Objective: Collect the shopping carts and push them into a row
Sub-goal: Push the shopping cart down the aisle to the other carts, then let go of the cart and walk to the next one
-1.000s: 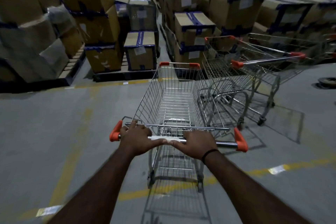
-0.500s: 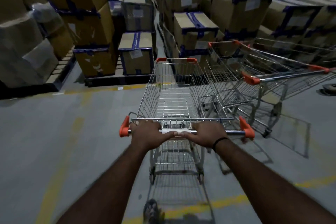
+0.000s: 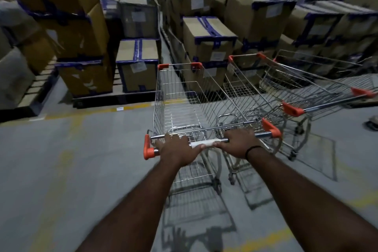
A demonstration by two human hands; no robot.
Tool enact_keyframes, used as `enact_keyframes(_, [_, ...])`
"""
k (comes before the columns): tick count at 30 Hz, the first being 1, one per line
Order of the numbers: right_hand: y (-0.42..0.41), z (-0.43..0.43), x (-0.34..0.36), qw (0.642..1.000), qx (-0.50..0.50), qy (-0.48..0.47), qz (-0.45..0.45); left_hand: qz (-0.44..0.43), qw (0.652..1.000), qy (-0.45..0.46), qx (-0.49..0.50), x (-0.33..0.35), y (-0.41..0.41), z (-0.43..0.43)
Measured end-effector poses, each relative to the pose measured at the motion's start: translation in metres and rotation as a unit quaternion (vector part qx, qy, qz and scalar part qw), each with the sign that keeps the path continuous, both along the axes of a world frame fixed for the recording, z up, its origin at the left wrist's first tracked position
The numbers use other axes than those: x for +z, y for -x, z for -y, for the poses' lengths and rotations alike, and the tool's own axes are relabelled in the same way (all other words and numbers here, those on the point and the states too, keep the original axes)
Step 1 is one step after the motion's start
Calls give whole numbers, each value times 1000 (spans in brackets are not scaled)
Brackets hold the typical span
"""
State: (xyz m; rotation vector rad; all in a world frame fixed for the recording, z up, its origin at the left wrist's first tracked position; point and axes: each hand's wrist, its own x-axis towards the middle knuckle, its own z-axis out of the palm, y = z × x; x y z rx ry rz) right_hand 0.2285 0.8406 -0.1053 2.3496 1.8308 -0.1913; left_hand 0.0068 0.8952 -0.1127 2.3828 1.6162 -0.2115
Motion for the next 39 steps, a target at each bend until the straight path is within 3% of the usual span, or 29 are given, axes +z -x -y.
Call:
enact_keyframes(17, [0,-30,12,996,-53,53,-46,-7,995,91,34,15,-24,-24])
enact_keyframes(24, [10,-5,27,980,-77,-39,-180,92,994,51,-9,15,-44,-15])
enact_keyframes(32, [-3,75,40,925,-180,-187,-278,231,969,21,-86,34,-83,26])
enact_keyframes(39, [-32,181,45,825,-287,-341,-348,350,913,73,-196,58,-146,118])
